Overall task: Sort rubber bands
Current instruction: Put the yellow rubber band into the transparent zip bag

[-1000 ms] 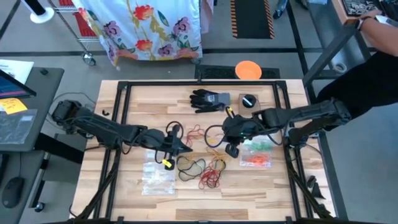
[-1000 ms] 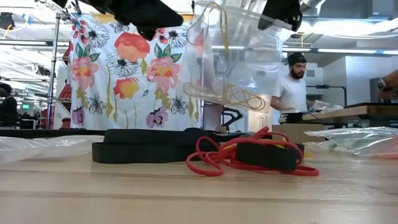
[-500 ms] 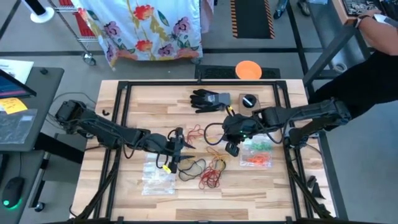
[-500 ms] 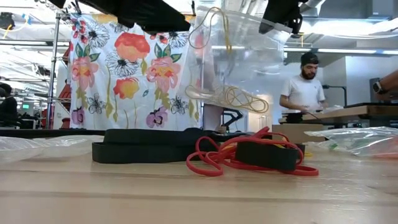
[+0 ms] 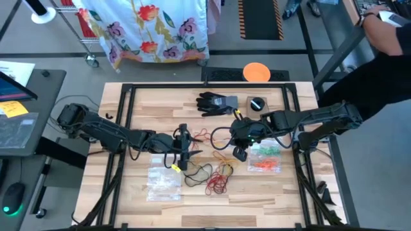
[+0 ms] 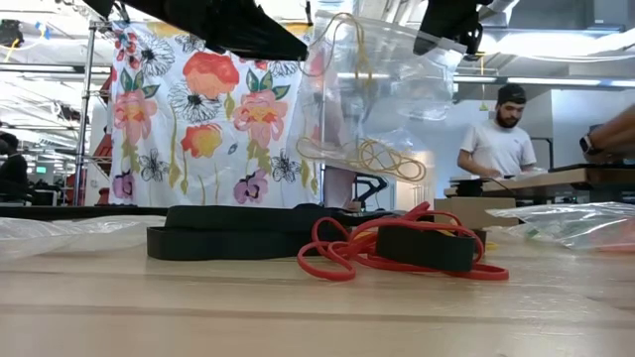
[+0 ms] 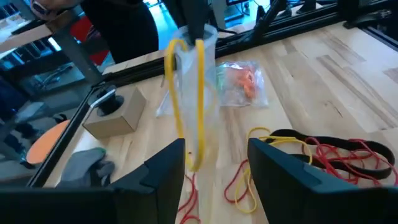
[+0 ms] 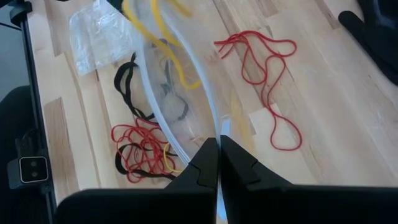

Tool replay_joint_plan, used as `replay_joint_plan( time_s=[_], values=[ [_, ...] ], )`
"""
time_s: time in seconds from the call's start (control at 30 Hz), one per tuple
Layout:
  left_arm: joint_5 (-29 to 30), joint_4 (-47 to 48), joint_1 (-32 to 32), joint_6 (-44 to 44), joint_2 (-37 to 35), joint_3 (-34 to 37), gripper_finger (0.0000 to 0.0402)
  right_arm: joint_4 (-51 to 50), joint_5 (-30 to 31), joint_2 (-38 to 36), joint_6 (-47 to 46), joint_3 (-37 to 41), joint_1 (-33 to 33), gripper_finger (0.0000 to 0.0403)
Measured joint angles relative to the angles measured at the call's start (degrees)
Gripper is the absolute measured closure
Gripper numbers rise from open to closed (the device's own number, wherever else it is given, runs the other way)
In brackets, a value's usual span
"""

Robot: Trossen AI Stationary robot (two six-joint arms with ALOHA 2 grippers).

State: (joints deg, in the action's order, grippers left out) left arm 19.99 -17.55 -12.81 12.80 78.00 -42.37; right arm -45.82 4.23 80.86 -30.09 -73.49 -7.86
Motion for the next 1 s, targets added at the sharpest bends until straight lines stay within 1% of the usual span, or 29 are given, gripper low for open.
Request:
replay_joint_plan(
  time_s=[0.1, 0.23, 0.33, 0.4, 0.53, 0.73, 0.77, 1.0],
  values=[
    [-0.51, 0.01, 0.81, -1.54, 0.0, 0.0, 0.0228, 0.02, -0.01, 0.0, 0.15, 0.0, 0.0, 0.0397],
    [-3.28, 0.04, 1.37, -3.86, 0.0, 0.0, 0.0228, 0.02, 0.0, 0.0, 0.15, 0.02, 0.04, 0.0397],
    [-3.21, 0.01, 1.57, -5.18, 0.0, 0.0, 0.0229, 0.02, 0.0, 0.0, 0.11, 0.02, 0.04, 0.0397],
    [-3.0, 0.05, 1.59, -5.74, 0.0, 0.0, 0.0238, 0.1, 0.0, 0.0, 0.11, 0.02, 0.06, 0.0397],
    [-3.02, 0.19, 1.55, -7.7, 0.0, 0.0, 0.0279, 1.27, 0.0, 0.0, -0.1, 0.02, 0.52, 0.0397],
    [-2.95, 0.82, 1.5, -8.48, 0.0, 0.0, 0.0384, 1.53, -0.02, 0.0, -0.65, 0.02, 0.94, 0.0397],
    [-2.96, 1.03, 1.5, -8.18, 0.0, 0.0, 0.0392, 1.53, -0.02, 0.0, -0.94, 0.02, 0.94, 0.0397],
    [-2.95, 4.97, 1.5, -7.14, 0.0, 0.01, 0.0398, 0.35, -0.04, 0.0, -1.38, 0.04, 0.94, 0.0397]
  ],
)
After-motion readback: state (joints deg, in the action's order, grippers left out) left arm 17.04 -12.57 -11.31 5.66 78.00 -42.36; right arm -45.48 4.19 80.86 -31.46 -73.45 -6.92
